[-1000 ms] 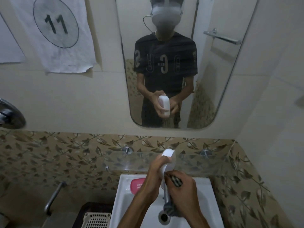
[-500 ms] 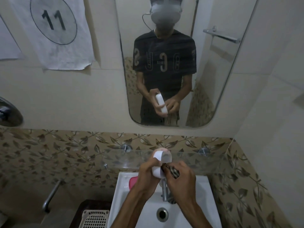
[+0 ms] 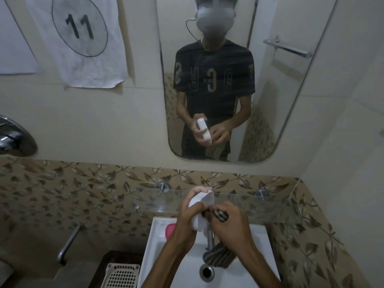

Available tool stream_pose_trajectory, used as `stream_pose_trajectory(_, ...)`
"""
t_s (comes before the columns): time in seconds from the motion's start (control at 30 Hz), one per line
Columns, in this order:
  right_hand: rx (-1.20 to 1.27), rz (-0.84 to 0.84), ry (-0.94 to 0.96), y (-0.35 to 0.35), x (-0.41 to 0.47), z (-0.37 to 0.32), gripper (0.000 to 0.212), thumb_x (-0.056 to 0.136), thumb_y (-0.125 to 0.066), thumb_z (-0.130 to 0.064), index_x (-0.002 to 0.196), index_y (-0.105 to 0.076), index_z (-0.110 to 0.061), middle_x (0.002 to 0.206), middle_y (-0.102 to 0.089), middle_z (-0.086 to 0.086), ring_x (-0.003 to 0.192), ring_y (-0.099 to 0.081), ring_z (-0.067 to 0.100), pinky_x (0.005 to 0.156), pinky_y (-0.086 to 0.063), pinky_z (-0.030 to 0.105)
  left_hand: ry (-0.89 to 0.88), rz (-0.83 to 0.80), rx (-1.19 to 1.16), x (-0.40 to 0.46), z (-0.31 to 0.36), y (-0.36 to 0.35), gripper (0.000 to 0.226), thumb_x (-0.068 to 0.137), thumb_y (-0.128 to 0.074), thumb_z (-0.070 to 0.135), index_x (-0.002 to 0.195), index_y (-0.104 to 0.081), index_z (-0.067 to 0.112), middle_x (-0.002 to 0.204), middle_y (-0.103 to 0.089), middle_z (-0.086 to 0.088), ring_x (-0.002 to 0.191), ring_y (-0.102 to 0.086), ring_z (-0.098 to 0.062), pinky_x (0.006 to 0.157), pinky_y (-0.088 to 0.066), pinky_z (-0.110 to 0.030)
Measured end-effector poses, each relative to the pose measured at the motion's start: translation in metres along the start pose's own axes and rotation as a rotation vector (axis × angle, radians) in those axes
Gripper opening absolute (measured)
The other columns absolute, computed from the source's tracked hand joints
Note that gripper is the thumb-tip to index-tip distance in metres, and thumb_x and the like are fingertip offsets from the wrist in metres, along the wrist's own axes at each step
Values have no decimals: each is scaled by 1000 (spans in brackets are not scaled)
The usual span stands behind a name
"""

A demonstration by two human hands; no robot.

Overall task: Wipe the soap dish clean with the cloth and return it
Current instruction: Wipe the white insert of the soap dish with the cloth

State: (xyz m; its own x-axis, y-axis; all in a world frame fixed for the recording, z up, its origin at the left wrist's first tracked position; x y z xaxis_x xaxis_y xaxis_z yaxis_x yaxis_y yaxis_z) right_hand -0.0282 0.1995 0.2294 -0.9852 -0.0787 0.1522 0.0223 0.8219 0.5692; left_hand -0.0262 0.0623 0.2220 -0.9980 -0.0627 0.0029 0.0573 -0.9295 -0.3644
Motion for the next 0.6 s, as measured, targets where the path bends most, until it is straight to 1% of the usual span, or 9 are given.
stream_pose_trajectory(0.03,-44,53,1,7,1,0,7,87,-79,-29,94,-79,-25,91,-71,-8,82,-64,5,74,-57,26,-31,-20,48,0,3,-3,44,62,-71,33,104,-70,20,124,-64,-16,111,-59,-35,84,-51,-48)
stream_pose_trajectory(0.1,-44,105,12,8,-4,-9,4,85,-80,-29,87,-77,-27,83,-68,-10,76,-63,4,69,-55,21,-103,-30,105,0,11,-6,43,66,-71,31,107,-69,18,128,-66,-13,120,-61,-35,91,-54,-46)
stream_pose_trajectory(0.13,10,91,30,3,-8,-15,4,82,-78,-34,81,-75,-31,77,-69,-8,72,-65,6,66,-56,23,-130,-29,115,0,14,-5,46,67,-71,30,110,-68,15,128,-67,-11,123,-61,-36,93,-55,-45)
stream_pose_trajectory(0.2,103,27,62,-3,-12,-21,10,78,-69,-46,77,-74,-37,78,-72,-8,71,-68,10,64,-59,28,-140,-40,90,1,15,-3,49,65,-72,31,112,-67,16,129,-66,-9,126,-58,-38,95,-56,-46)
stream_pose_trajectory(0.23,82,35,64,0,-9,-20,14,80,-70,-45,80,-75,-33,78,-72,-6,71,-67,10,65,-59,29,-147,-53,85,1,15,-3,48,66,-71,32,112,-68,19,130,-65,-10,126,-58,-39,95,-55,-48)
stream_pose_trajectory(0.33,-29,153,51,13,-5,-9,9,86,-80,-24,80,-75,-20,79,-67,-7,74,-62,6,69,-57,31,-129,-110,51,3,12,-11,48,67,-68,31,112,-65,17,134,-62,-18,123,-56,-42,95,-53,-51)
stream_pose_trajectory(0.43,19,76,59,-2,-13,-16,18,85,-82,-16,73,-69,-18,74,-63,-9,71,-61,8,73,-60,38,-70,-105,-68,4,6,-7,54,63,-68,30,113,-61,11,132,-60,-20,115,-55,-40,85,-55,-44)
stream_pose_trajectory(0.53,-45,108,83,8,-4,-12,8,87,-81,-24,86,-76,-18,81,-65,-8,75,-61,6,70,-56,29,-25,-157,-142,3,2,-12,53,62,-67,28,112,-60,11,131,-58,-19,113,-52,-41,83,-52,-44)
stream_pose_trajectory(0.6,-12,132,60,11,-10,-12,8,86,-80,-27,82,-73,-26,80,-63,-13,74,-61,4,67,-55,24,-23,-162,-137,1,1,-14,55,61,-66,28,112,-59,9,130,-58,-20,112,-51,-41,84,-49,-45)
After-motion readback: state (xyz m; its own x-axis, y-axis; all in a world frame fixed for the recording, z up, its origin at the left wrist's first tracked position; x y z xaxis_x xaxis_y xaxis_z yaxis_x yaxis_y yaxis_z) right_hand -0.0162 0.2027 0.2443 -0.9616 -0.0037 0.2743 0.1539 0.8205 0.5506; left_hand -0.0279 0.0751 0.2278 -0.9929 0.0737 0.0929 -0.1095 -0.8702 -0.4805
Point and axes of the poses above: each hand's wrist, its own x-axis towards the middle knuckle, its own y-axis out of the back of the hand, z = x × y, the point moved 10 cm from there along x, towards the middle knuckle
